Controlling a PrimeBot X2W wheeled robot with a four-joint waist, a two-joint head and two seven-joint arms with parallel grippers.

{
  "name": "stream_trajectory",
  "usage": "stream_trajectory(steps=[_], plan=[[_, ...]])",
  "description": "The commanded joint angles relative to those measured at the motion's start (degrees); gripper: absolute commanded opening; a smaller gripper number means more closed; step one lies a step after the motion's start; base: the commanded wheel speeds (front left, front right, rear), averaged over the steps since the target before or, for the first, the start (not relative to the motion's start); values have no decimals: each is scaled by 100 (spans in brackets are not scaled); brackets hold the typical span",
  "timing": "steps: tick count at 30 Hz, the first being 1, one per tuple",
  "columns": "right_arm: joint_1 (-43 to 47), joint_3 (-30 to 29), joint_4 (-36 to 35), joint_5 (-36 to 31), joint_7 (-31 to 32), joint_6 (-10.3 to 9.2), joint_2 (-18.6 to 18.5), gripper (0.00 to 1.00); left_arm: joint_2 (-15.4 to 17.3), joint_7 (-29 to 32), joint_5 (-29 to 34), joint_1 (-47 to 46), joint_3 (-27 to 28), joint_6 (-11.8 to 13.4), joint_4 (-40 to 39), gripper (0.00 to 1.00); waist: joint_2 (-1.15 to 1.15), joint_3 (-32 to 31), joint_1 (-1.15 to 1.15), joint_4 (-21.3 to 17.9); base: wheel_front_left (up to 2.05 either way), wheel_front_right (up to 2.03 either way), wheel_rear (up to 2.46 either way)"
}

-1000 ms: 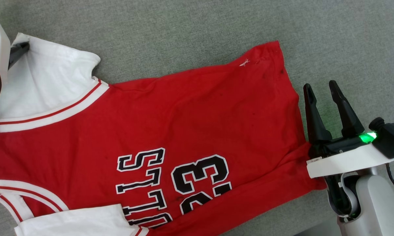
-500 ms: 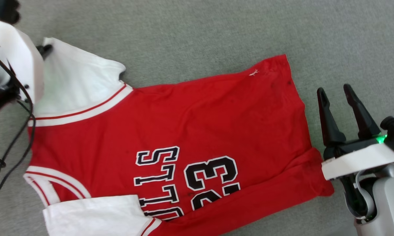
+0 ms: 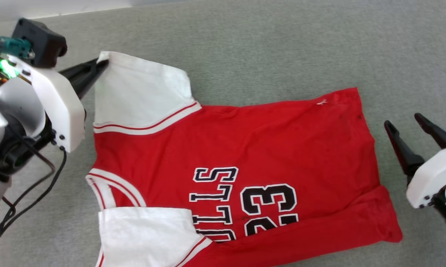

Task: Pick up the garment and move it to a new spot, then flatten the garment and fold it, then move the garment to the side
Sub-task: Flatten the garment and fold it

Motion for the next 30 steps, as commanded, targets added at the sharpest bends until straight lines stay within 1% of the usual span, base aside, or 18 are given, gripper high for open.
stream_trajectory(steps=[1,4,7,9,10,12,15,22,25,30], plan=[[-180,64,-95,122,643,-3,-276,100,63,-136,67,166,-19,3,-236,0,0,-40,1,199,0,0,0],[-446,151,-177,301,1579,-4,-656,100,134,-262,134,334,-26,102,-635,0,0,47,1,358,0,0,0],[-742,181,-119,503,2443,-3,-850,100,221,-345,191,520,-19,251,-1026,0,0,148,1,508,0,0,0],[-958,176,-13,525,2974,-5,-992,100,269,-385,272,632,-21,381,-1310,0,0,231,1,612,0,0,0],[-958,176,-13,525,2974,-5,-992,100,269,-385,272,632,-21,381,-1310,0,0,231,1,612,0,0,0],[-1157,255,81,521,3395,-3,-1066,100,303,-396,340,752,-48,501,-1585,0,0,315,1,726,0,0,0],[-1481,290,243,587,3832,-3,-1069,100,345,-362,446,852,-86,658,-1948,0,0,441,1,892,0,0,0],[-2004,593,704,357,4236,-4,-1252,100,326,-277,646,931,-190,874,-2514,0,0,655,1,1201,0,0,0],[-2051,783,979,348,4327,-3,-1305,100,259,-238,726,930,-248,945,-2679,0,0,702,1,1320,0,0,0],[-1935,1082,1311,430,4295,-2,-1343,100,195,-175,893,986,-381,1053,-2840,0,0,736,1,1478,0,0,0]])
